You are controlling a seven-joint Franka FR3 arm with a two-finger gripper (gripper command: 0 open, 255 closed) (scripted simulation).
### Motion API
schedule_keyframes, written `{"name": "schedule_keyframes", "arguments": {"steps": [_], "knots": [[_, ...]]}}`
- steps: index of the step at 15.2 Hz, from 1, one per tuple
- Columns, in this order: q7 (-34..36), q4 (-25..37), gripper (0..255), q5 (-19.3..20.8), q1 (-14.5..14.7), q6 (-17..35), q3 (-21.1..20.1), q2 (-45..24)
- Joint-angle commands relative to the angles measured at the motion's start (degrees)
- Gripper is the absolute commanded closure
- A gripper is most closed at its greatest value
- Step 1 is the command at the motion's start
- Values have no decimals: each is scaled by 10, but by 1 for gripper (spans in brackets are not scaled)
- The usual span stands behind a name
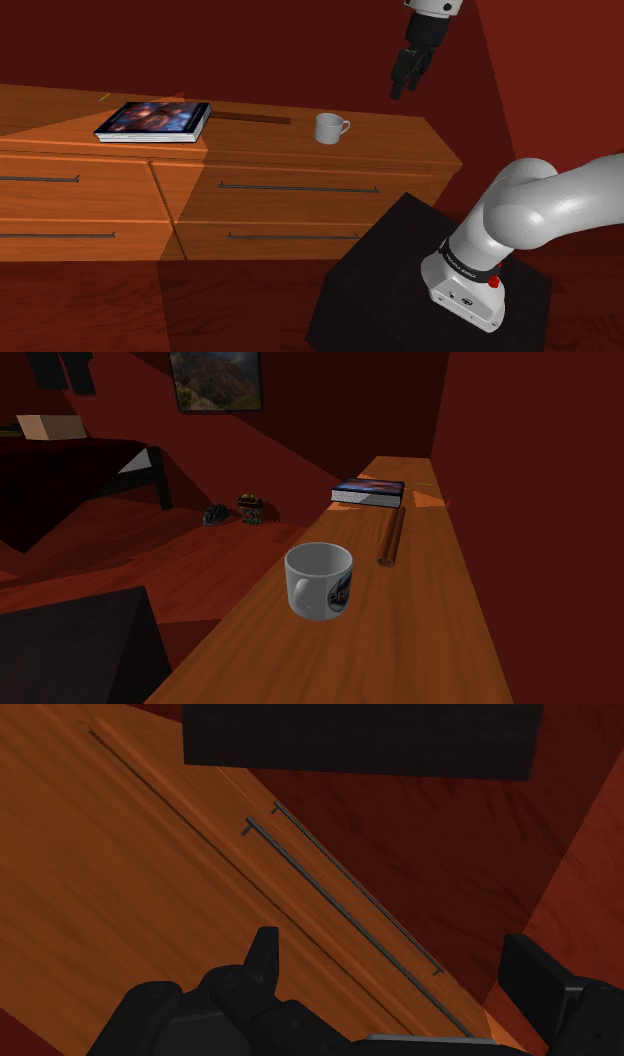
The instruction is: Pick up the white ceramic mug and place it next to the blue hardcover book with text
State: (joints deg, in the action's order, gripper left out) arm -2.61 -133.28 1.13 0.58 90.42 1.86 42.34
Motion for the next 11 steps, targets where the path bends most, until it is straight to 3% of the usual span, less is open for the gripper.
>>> {"name": "schedule_keyframes", "arguments": {"steps": [1,11], "knots": [[0,0,0,0,0,0,0,0],[-14,27,0,16,-4,154,14,-191]]}}
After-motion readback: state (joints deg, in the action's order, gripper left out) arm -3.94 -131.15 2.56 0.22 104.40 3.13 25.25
